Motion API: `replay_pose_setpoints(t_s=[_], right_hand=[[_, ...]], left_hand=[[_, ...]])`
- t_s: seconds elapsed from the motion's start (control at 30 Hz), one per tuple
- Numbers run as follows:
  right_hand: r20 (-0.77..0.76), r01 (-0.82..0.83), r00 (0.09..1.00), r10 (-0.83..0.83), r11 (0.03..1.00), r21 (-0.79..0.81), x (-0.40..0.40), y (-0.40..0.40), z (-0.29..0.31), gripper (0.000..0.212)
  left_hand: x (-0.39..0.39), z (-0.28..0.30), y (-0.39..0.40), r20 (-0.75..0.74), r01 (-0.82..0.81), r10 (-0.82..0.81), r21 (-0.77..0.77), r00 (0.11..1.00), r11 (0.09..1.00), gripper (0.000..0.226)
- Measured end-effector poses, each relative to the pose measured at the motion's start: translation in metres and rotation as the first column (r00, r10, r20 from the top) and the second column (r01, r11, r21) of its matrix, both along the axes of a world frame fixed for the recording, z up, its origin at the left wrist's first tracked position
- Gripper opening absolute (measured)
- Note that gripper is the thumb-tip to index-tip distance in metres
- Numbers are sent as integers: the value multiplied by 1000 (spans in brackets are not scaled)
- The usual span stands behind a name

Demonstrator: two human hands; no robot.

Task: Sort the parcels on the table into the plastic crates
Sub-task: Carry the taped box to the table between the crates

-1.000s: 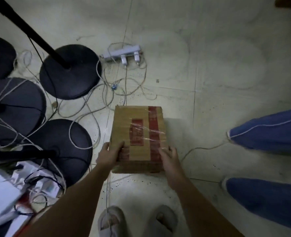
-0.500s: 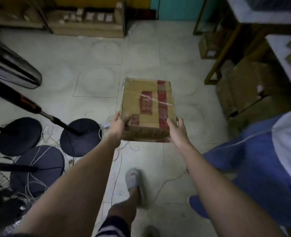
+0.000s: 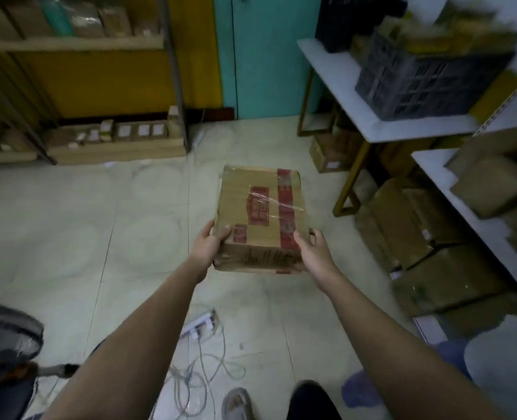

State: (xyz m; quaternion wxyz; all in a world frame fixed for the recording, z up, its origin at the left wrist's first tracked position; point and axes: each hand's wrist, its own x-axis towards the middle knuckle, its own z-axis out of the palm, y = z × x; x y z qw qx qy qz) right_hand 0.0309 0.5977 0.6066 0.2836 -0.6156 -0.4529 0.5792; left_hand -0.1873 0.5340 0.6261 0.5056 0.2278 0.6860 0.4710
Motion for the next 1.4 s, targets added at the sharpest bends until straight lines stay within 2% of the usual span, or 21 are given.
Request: replay_pose_setpoints(t_s=[0.13, 0.27, 0.4, 0.53, 0.7, 0.93, 1.1, 1.27, 1.4], right_hand=[[-6, -10, 1000, 11, 997, 73, -14, 80, 23, 28], [-19, 0, 1000, 2, 993, 122, -27, 164, 30, 25], [-49, -18, 998, 26, 989, 146, -35, 242, 39, 14], [-30, -69, 997, 76, 981, 182, -43, 315, 54, 31], [-80, -88, 991, 106, 977, 195, -67, 397, 72, 35], [-93, 1, 996, 17, 981, 196, -126, 511, 82, 33], [-144, 55, 989, -32, 986, 159, -182, 600, 87, 37], [-172, 93, 983, -70, 987, 130, -227, 676, 102, 48], [-144, 116, 985, -96, 983, 139, -246, 734, 114, 46]], left_hand=[[-18, 22, 75, -19, 29, -28, 51, 999, 998, 57], [-30, 34, 158, -51, 19, -13, 110, 999, 994, 57], [-40, 49, 237, -60, -9, 18, 151, 998, 988, 51], [-48, 61, 305, -24, -26, 30, 152, 999, 988, 45], [-70, 65, 383, 13, -46, 44, 161, 999, 986, 50], [-136, 71, 513, -15, -1, 4, 196, 1000, 981, 68], [-194, 82, 610, -35, 70, -63, 236, 997, 969, 59], [-245, 94, 699, -51, 141, -132, 254, 990, 957, 59], [-264, 104, 767, -39, 160, -155, 256, 987, 953, 64]])
